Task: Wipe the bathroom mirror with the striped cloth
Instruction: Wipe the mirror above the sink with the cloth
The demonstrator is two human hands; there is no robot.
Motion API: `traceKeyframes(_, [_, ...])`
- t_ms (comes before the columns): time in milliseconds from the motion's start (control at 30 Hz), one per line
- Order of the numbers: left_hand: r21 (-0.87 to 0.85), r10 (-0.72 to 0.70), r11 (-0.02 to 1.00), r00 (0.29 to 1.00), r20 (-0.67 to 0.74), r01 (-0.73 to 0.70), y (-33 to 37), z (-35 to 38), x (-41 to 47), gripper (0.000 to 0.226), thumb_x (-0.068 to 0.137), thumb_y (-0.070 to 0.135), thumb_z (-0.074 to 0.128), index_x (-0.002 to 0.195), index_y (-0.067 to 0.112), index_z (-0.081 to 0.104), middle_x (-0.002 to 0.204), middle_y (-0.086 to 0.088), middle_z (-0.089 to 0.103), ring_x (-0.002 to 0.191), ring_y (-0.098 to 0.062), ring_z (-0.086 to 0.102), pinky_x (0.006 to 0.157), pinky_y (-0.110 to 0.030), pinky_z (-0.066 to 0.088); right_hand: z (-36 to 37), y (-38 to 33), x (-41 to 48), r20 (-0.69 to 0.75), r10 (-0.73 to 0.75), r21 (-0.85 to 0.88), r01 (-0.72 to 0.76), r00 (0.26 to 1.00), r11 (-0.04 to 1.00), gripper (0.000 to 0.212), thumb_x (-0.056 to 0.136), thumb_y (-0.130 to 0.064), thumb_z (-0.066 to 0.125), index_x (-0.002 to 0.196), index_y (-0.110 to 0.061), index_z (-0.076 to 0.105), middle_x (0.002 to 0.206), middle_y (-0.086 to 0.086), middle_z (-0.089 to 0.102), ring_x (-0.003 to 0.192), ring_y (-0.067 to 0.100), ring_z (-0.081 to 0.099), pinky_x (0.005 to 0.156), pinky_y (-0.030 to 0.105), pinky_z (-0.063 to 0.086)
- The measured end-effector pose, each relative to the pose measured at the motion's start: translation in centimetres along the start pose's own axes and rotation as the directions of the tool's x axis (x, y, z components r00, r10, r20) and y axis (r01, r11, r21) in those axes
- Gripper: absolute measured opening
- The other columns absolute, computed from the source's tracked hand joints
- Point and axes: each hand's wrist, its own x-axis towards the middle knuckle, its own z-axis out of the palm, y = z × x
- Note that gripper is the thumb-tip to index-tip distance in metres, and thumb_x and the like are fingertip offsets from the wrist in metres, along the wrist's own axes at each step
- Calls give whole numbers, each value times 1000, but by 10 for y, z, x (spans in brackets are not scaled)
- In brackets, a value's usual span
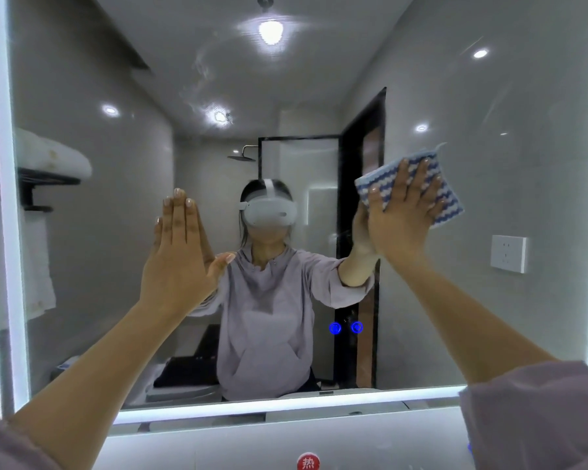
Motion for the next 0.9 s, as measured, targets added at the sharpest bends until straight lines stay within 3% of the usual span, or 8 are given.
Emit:
traceKeyframes(200, [-9, -13, 1000, 999, 31, 13, 2, -2, 1, 101, 84, 68, 28, 144, 0, -18, 154, -15, -24, 144, -26, -20, 118, -40, -2, 22, -45, -55, -16, -257, 36, 257, 966, 966, 75, 96, -58, 25, 149, -22, -16, 158, 10, -18, 145, 36, -15, 112, 48, -22])
traceKeyframes(300, [-4, -23, 1000, 999, 46, 23, 3, -4, 1, 101, 84, 68, 26, 144, 1, -19, 154, -14, -25, 143, -25, -21, 118, -40, -3, 30, -62, -83, 16, -369, 84, 367, 929, 927, 73, 96, -62, 15, 150, -24, -16, 157, 6, -22, 144, 35, -17, 115, 53, -14])
traceKeyframes(500, [-28, -27, 999, 997, 71, 29, 3, -5, 1, 100, 84, 75, 17, 141, 4, -25, 151, -11, -32, 141, -22, -26, 118, -37, -7, 44, -69, -132, 68, -571, 70, 567, 818, 821, 70, 97, -55, 29, 153, -25, 0, 160, 4, -12, 147, 29, -12, 117, 50, -7])
traceKeyframes(633, [-24, -22, 999, 998, 65, 24, 1, -5, 0, 100, 78, 76, 6, 141, 5, -26, 151, -10, -32, 141, -21, -28, 117, -36, -9, 42, -64, -140, 84, -620, 55, 617, 780, 785, 65, 97, -55, 26, 153, -26, 8, 160, 0, -5, 147, 27, -9, 118, 45, -10])
traceKeyframes(900, [-3, -17, 1000, 998, 58, 17, -1, -2, 1, 103, 78, 77, 8, 144, 3, -19, 153, -11, -27, 142, -21, -24, 118, -39, -4, 37, -41, -116, 119, -673, -5, 678, 730, 735, 67, 95, -59, 29, 152, -27, 14, 161, 1, 4, 148, 27, -5, 118, 46, -9])
